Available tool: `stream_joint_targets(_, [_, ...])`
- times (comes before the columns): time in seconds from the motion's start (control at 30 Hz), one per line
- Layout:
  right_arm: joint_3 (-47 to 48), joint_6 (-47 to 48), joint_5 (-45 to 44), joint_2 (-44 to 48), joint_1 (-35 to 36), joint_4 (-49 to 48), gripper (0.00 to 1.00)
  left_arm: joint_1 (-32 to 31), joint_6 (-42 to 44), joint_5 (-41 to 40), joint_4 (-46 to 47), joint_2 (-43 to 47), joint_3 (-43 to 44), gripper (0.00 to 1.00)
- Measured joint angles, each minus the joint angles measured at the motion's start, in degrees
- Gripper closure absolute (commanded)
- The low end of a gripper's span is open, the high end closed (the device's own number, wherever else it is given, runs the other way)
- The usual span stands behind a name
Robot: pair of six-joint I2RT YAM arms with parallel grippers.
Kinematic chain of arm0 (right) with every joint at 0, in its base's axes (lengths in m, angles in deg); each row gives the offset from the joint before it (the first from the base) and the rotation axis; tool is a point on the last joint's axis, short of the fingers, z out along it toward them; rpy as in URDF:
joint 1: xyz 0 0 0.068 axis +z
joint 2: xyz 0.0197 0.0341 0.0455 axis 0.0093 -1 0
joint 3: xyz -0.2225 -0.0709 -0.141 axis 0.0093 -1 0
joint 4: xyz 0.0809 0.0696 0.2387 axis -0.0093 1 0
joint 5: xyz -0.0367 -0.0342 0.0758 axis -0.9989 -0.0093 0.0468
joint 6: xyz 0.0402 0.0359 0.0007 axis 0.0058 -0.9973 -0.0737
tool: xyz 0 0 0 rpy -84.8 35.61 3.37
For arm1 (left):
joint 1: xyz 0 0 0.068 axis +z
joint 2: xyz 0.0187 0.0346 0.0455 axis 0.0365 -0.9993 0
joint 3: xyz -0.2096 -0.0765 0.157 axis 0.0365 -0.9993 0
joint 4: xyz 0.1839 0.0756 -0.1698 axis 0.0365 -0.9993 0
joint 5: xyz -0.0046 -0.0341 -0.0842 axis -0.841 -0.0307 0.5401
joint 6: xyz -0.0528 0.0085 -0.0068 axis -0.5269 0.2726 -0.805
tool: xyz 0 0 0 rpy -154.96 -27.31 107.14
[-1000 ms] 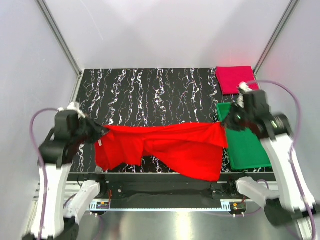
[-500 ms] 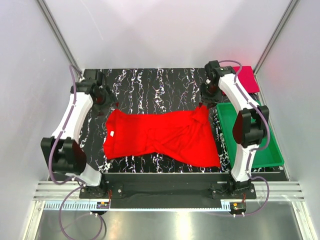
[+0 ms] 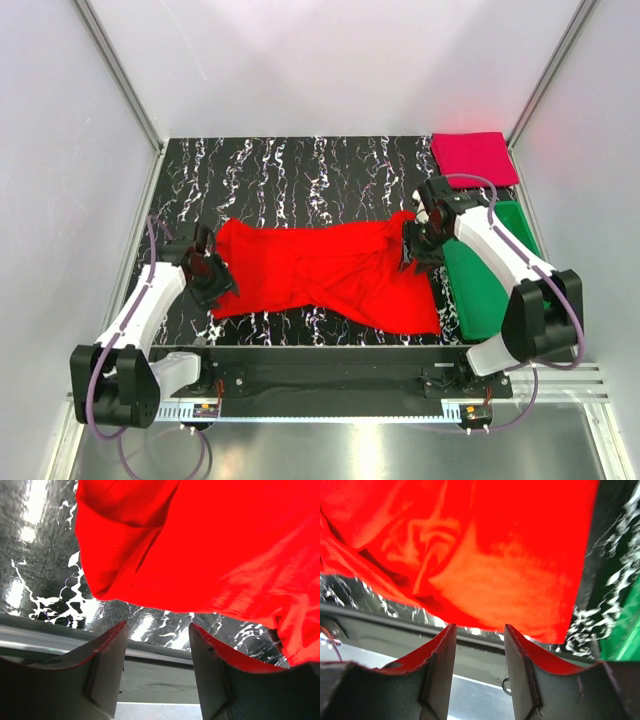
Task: Fold and stack the t-shirts
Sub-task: Flatten the tshirt out
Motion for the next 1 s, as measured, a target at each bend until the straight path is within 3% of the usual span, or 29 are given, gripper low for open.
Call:
stream_joint_targets(0.07, [-2.8, -0.3, 1.2, 2.5, 0.4, -0.5, 0.5, 0.0, -0.5, -0.2, 0.8, -0.1, -1.3, 0.48])
stream_joint_targets(0.17, [-5.0, -0.7, 2.1, 5.1, 0.5, -0.9, 0.5, 0.0, -1.1, -0.5, 3.4, -0.6, -2.5, 0.62])
stream_joint_targets(0.23, [-5.7, -1.0, 2.3, 6.4, 0.6, -1.2, 0.5, 0.0, -1.1, -0.4, 5.6, -1.9, -3.0, 0.64])
stream_joint_targets(0.43, [-5.9, -1.3, 3.3, 7.9, 0.6, -2.2, 0.5, 0.0, -1.4, 0.0, 10.7, -6.0, -3.9, 0.62])
stream_joint_targets(0.7, [-6.0, -1.3, 3.5, 8.0, 0.6, -2.8, 0.5, 0.0, -2.8, -2.8, 10.7, -5.3, -5.5, 0.51])
stream_joint_targets(1.0, [-6.1, -1.7, 3.6, 7.9, 0.6, -3.3, 0.5, 0.0, -3.0, -3.4, 12.2, -9.8, -5.5, 0.62])
